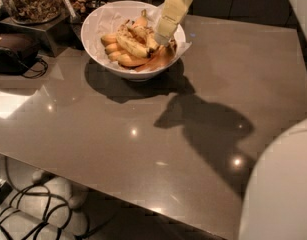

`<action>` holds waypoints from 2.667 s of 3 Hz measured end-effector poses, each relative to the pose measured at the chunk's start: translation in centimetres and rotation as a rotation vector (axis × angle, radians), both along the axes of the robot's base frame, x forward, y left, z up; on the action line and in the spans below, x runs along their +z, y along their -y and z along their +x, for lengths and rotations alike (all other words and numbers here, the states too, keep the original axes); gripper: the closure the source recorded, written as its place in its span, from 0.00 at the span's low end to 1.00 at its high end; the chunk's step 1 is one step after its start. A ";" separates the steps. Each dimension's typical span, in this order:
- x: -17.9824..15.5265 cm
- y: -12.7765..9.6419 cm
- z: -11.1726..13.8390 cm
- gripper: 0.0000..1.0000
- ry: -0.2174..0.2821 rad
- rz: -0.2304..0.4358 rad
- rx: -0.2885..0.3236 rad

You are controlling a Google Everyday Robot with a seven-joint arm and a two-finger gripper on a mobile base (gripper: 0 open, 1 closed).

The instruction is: Pick banana from white bowl

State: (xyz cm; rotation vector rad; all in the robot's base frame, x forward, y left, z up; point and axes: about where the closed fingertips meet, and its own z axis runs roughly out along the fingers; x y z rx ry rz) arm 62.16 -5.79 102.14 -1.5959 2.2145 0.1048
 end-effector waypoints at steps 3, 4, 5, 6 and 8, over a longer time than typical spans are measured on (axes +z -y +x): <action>0.1 -3.0 3.6 0.00 0.008 0.101 -0.059; -0.7 -3.7 4.6 0.17 -0.020 0.114 -0.077; -1.4 -3.8 5.6 0.35 -0.038 0.123 -0.102; -1.8 -3.6 6.5 0.32 -0.048 0.133 -0.122; -3.2 -3.8 8.4 0.36 -0.072 0.125 -0.173</action>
Offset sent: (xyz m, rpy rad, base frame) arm 0.0297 0.0245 0.0033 0.1056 0.0364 -0.0846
